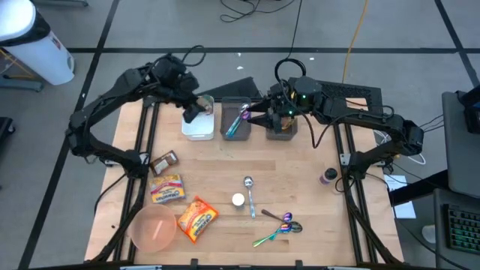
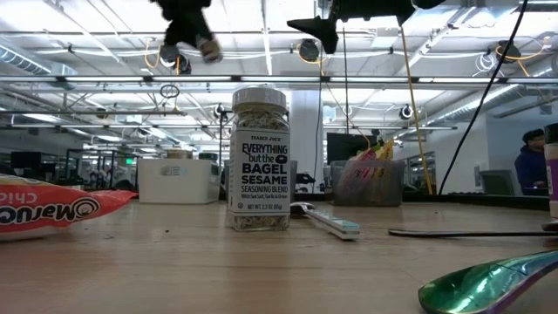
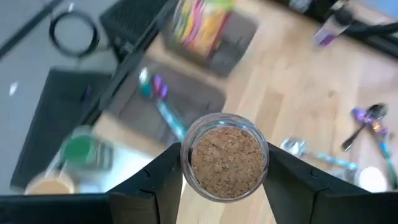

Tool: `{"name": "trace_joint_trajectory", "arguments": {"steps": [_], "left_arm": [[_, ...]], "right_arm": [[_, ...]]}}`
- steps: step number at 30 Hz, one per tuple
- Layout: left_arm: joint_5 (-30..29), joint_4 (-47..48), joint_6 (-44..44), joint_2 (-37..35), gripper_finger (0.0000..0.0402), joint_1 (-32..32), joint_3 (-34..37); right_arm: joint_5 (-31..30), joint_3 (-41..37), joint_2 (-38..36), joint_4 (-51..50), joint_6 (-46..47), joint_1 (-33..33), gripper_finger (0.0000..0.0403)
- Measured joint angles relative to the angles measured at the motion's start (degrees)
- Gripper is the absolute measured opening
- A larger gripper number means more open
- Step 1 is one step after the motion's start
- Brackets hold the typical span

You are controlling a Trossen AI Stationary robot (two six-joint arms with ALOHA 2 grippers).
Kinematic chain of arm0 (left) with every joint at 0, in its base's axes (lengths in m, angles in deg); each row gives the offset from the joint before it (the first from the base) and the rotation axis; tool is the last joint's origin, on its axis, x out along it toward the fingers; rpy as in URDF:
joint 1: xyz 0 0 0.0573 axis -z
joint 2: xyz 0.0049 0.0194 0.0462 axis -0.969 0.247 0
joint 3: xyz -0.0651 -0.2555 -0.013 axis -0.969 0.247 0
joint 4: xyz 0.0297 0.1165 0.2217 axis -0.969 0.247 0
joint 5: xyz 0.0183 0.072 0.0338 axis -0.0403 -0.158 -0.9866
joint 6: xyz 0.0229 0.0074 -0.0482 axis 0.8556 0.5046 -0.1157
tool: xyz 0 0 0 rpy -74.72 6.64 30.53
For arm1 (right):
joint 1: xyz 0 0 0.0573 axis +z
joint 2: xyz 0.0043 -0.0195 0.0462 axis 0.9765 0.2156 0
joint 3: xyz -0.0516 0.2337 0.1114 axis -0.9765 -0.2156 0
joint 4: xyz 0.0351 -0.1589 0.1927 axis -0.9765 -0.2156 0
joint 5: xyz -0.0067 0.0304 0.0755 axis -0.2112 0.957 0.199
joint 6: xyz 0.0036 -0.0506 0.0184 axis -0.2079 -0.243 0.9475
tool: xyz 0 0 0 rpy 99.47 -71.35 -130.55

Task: Pick & Place Food Item
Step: Put the brown seasoning bottle into the white bin

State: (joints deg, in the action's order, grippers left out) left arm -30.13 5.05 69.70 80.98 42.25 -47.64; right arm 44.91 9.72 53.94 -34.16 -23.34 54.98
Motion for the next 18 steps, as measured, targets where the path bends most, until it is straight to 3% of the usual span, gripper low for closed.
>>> {"name": "trace_joint_trajectory", "arguments": {"steps": [8,18], "left_arm": [[-3.2,-6.4,-4.5,-9.5,0.0189,-2.9,18.6],[-4.8,-10.6,-12.6,-15.7,0.0189,-2.4,34.3]], "right_arm": [[-0.3,0.0,0.0,0.0,0.2,0.0,0.0297],[-13.1,-1.0,0.0,0.9,-0.5,2.5,0.0297]]}}
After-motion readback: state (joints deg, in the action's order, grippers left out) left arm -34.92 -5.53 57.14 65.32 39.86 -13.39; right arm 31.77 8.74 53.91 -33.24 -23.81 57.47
